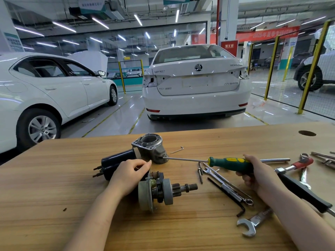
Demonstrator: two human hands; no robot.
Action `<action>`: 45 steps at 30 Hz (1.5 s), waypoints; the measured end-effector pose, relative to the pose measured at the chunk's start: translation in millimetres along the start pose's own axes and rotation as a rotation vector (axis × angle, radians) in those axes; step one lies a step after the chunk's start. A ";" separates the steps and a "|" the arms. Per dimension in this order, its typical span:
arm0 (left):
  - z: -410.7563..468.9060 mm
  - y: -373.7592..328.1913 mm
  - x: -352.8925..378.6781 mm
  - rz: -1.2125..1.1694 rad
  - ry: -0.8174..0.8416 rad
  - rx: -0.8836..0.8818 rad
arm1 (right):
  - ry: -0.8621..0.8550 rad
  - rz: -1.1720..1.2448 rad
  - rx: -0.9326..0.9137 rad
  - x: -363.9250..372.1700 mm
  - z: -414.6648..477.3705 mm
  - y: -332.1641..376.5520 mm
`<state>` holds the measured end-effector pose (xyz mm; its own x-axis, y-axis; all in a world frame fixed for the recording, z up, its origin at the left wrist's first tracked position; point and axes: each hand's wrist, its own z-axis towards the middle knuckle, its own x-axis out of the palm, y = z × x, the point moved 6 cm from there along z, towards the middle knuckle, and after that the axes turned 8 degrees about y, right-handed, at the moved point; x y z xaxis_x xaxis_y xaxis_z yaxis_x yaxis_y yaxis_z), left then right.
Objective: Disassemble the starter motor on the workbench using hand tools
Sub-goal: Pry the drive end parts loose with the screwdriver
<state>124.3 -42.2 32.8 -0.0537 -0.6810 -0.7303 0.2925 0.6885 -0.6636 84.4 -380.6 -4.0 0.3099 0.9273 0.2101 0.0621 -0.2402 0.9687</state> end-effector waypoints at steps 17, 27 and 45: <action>0.4 -11.4 -15.9 -0.113 -0.023 -0.054 | -0.010 0.089 0.010 -4.6 7.3 -3.8; 68.1 -71.1 -3.0 0.950 0.446 -0.080 | 0.027 0.210 -0.021 -3.7 11.8 -3.1; 93.6 -31.0 27.9 1.036 0.615 -0.191 | 0.077 0.354 -0.025 1.6 25.7 -3.9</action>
<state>203.1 -105.9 48.1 -0.3369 0.4080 -0.8485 0.3228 0.8967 0.3030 109.0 -385.6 -10.8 0.2359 0.8071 0.5412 -0.0600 -0.5438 0.8371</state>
